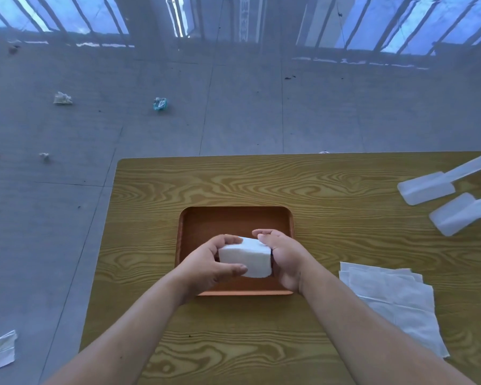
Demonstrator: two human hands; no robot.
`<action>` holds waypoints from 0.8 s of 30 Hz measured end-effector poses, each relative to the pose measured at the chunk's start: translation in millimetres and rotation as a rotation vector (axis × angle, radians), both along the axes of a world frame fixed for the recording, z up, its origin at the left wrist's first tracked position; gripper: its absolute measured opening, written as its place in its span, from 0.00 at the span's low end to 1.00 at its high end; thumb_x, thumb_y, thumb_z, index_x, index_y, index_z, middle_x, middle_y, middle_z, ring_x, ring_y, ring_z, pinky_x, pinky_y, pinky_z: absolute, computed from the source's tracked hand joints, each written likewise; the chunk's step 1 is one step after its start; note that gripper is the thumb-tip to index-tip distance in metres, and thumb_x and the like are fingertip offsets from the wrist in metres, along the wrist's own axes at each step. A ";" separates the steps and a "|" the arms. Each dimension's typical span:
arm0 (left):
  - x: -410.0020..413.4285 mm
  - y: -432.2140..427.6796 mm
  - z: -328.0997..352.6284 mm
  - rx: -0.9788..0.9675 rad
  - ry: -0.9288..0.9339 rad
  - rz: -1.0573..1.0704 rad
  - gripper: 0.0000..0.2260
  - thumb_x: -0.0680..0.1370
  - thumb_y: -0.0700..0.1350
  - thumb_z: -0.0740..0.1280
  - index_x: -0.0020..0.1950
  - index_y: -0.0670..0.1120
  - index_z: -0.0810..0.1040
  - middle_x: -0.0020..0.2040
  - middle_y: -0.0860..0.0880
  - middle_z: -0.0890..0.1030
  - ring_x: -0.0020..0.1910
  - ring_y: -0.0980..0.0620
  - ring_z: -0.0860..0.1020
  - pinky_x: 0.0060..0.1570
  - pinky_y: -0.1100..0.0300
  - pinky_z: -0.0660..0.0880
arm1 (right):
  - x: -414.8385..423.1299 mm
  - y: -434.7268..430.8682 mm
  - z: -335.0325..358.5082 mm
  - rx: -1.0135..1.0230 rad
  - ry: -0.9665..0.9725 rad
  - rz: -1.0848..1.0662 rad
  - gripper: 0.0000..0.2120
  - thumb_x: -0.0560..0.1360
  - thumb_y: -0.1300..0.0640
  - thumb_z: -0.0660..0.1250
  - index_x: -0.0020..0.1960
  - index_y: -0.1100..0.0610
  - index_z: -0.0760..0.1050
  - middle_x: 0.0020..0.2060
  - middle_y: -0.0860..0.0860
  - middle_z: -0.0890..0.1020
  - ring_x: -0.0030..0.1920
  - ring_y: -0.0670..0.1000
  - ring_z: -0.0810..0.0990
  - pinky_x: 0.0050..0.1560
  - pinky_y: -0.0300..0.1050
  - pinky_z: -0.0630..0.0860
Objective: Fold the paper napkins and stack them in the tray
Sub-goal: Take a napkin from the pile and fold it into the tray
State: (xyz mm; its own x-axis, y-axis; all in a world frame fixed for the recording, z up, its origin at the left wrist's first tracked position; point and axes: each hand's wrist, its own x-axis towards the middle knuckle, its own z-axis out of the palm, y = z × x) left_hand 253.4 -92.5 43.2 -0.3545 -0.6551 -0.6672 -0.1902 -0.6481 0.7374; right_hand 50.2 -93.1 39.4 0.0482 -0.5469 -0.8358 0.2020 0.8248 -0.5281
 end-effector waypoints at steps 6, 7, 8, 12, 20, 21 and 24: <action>-4.3 -1.5 4.0 -0.282 -0.227 -0.026 0.03 0.79 0.49 0.75 0.46 0.56 0.88 0.58 0.53 0.84 0.60 0.58 0.79 0.59 0.54 0.75 | 0.5 3.7 11.1 -0.031 -0.020 0.092 0.20 0.85 0.40 0.59 0.62 0.53 0.80 0.50 0.55 0.86 0.41 0.52 0.83 0.36 0.45 0.76; -4.0 -2.2 4.9 -0.321 -0.262 -0.054 0.03 0.79 0.51 0.75 0.45 0.56 0.89 0.67 0.54 0.80 0.70 0.59 0.73 0.68 0.52 0.72 | 0.5 4.6 11.4 -0.041 -0.035 0.084 0.22 0.85 0.38 0.58 0.62 0.53 0.81 0.51 0.56 0.86 0.42 0.52 0.83 0.37 0.46 0.77; -3.9 -3.5 7.5 -0.348 -0.299 -0.081 0.04 0.78 0.52 0.75 0.45 0.56 0.89 0.73 0.56 0.74 0.77 0.59 0.65 0.75 0.51 0.65 | 0.1 5.4 11.2 -0.051 -0.056 0.076 0.26 0.84 0.35 0.57 0.63 0.54 0.80 0.52 0.57 0.86 0.43 0.52 0.83 0.38 0.46 0.77; -2.2 -8.4 20.7 -0.383 -0.301 -0.134 0.05 0.78 0.56 0.74 0.45 0.59 0.89 0.74 0.62 0.66 0.78 0.63 0.53 0.77 0.53 0.50 | -4.8 9.7 9.3 -0.090 -0.198 0.056 0.41 0.77 0.23 0.49 0.68 0.54 0.77 0.57 0.60 0.86 0.53 0.57 0.84 0.50 0.53 0.81; -8.5 -14.8 46.0 -0.137 -0.046 0.217 0.12 0.82 0.50 0.70 0.44 0.46 0.87 0.41 0.47 0.87 0.37 0.52 0.82 0.35 0.63 0.78 | -7.7 18.5 13.7 -0.221 -0.330 0.235 0.52 0.65 0.17 0.50 0.74 0.52 0.76 0.69 0.63 0.80 0.72 0.67 0.76 0.69 0.62 0.70; -9.4 -15.1 45.2 -0.130 -0.048 0.241 0.12 0.83 0.50 0.70 0.45 0.44 0.86 0.41 0.45 0.87 0.37 0.51 0.82 0.35 0.61 0.78 | -7.5 20.9 14.5 -0.224 -0.330 0.261 0.50 0.66 0.19 0.53 0.73 0.52 0.76 0.70 0.63 0.80 0.71 0.67 0.77 0.67 0.63 0.71; -9.1 -14.6 39.3 -0.117 -0.057 0.286 0.11 0.83 0.49 0.69 0.49 0.43 0.86 0.43 0.44 0.87 0.40 0.46 0.82 0.39 0.54 0.79 | -6.8 25.0 14.4 -0.199 -0.310 0.229 0.32 0.71 0.37 0.75 0.69 0.55 0.79 0.65 0.61 0.83 0.62 0.60 0.84 0.67 0.67 0.76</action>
State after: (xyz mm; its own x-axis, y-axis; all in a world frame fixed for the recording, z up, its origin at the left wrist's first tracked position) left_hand 244.4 -107.2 82.6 -0.1090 -0.7967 -0.5945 -0.0555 -0.5923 0.8038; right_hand 43.4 -68.1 53.8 0.4193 -0.6418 -0.6420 0.2001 0.7552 -0.6242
